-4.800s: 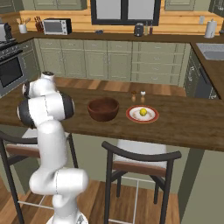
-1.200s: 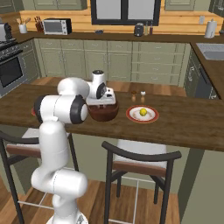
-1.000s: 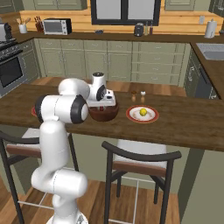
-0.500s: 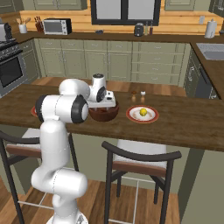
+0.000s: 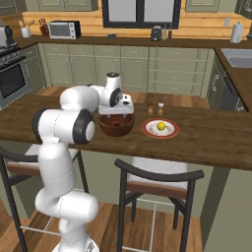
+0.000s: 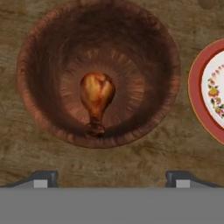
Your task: Pick the chicken drumstick and lemon from their plates and place them in the bowl. Then put the bowl in the fridge.
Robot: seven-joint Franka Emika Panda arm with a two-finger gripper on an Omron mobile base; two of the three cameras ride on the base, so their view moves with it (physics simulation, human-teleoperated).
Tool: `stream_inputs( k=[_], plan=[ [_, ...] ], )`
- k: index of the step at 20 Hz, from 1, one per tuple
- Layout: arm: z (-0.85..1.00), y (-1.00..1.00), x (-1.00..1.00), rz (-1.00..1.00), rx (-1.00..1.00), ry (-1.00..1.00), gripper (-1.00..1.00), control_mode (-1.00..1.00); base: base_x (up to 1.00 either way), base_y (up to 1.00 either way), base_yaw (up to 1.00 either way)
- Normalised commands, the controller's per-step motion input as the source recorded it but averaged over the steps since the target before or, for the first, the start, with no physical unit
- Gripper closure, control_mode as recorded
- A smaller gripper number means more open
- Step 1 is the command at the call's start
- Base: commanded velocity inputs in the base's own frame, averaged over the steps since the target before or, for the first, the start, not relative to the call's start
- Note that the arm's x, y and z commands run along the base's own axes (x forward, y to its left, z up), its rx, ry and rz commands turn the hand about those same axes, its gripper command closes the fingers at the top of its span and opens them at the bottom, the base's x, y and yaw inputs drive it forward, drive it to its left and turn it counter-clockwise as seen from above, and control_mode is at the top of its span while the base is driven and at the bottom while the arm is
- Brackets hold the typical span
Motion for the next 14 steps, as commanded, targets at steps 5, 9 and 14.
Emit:
stream_inputs(
  k=[5, 9, 14],
  plan=[
    [0.03, -0.74, -0.28, 0.0, 0.0, 0.0, -1.0, -1.0, 0.0, 0.0, 0.0],
    [0.0, -0.8, -0.18, 0.0, 0.0, 0.0, -1.0, -1.0, 0.0, 0.0, 0.0],
    [0.0, -0.73, -0.01, 0.0, 0.0, 0.0, -1.0, -1.0, 0.0, 0.0, 0.0]
  ],
)
